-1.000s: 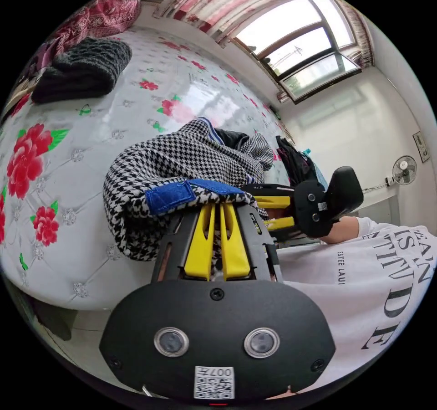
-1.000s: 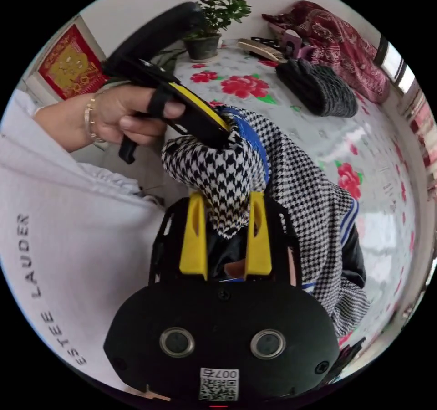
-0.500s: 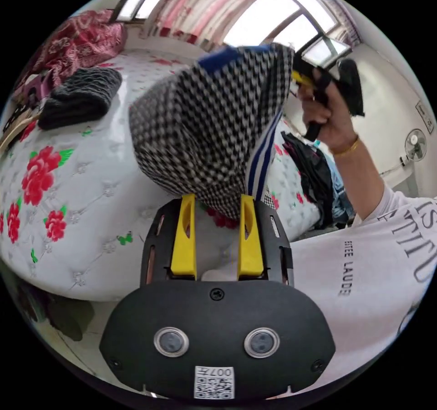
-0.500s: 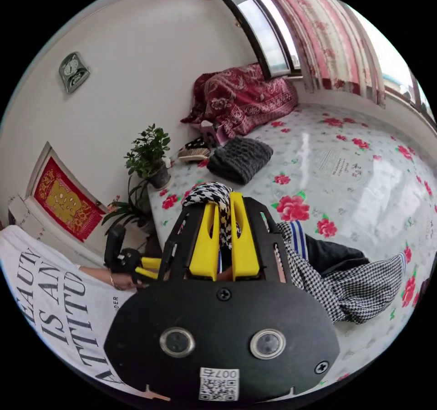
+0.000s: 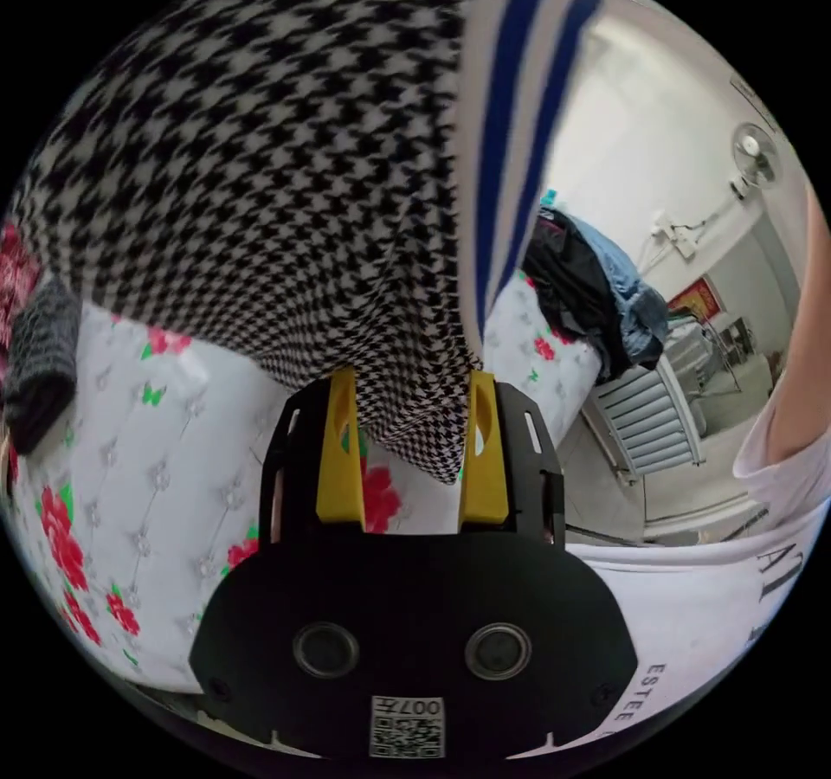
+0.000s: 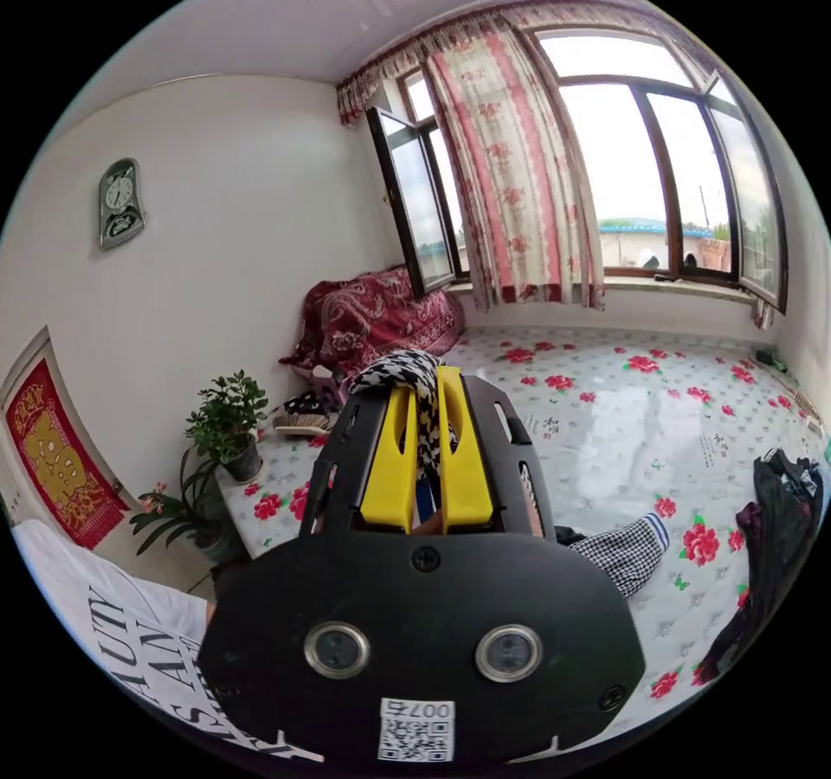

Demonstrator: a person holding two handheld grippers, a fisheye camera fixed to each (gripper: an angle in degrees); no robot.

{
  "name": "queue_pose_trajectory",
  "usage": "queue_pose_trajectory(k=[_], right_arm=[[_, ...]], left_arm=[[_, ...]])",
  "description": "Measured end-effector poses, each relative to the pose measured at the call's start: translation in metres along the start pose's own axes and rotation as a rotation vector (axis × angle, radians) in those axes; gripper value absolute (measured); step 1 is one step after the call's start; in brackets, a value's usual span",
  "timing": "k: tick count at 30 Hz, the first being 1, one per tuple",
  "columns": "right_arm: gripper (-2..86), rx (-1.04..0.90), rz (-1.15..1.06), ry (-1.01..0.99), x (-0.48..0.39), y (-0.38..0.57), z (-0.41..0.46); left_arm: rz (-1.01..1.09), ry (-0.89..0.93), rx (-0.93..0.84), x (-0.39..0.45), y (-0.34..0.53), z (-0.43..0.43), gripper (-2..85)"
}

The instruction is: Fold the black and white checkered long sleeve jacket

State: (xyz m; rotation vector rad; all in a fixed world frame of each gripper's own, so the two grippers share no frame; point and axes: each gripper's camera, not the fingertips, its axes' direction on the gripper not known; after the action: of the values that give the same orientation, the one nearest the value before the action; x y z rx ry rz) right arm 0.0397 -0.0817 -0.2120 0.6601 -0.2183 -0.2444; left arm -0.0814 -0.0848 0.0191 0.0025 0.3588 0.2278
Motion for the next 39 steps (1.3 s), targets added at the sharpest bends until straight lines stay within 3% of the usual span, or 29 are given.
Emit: queue_pose_trajectory(k=[3,5,7,11,17,19,25,30,35,39], right_arm=[[7.4,0.072,0.071,0.045,0.016,-0.007,-0.043],[7.4,0.102,0.106,0.061,0.022,-0.008,-0.062],[7.4,0.131,0.135,0.09,0.015,-0.004,-0.076],[7.3,0.155,0.125,0.106,-0.006,0.0,-0.091],[7.3,0.19,0.09,0.156,-0.012,-0.003,-0.136],[7.3,0.225,0.107,0.155,-0.002,-0.006,-0.163],[7.2,0.332,-0.028,0.287,0.004,-0.02,-0.262],[7.0,0.428,-0.281,0.502,-0.044,-0.014,-0.327],[6.7,0.539,-0.341,0.547,-0.061,-0.016,-0.376],[6.5,0.483,-0.348,0.562,-0.044,-0.03,-0.349]], left_arm=[[0.167,-0.062,0.161,0.063,0.011,-0.051,16.9],[0.163,-0.116,0.216,0.084,0.02,-0.056,16.1],[0.127,-0.152,0.14,0.097,0.011,-0.032,16.8],[-0.044,-0.256,-0.183,0.081,-0.016,0.056,17.7],[-0.153,-0.224,-0.054,0.037,-0.003,0.021,0.4],[-0.188,-0.174,0.006,0.026,0.001,-0.009,-0.4],[-0.292,-0.098,0.528,-0.015,0.029,-0.226,-1.0],[0.093,-0.289,0.989,0.095,0.052,-0.416,-1.0],[0.346,-0.542,1.102,0.186,0.056,-0.455,-1.0],[0.299,-0.657,1.082,0.188,0.037,-0.436,-0.9]])
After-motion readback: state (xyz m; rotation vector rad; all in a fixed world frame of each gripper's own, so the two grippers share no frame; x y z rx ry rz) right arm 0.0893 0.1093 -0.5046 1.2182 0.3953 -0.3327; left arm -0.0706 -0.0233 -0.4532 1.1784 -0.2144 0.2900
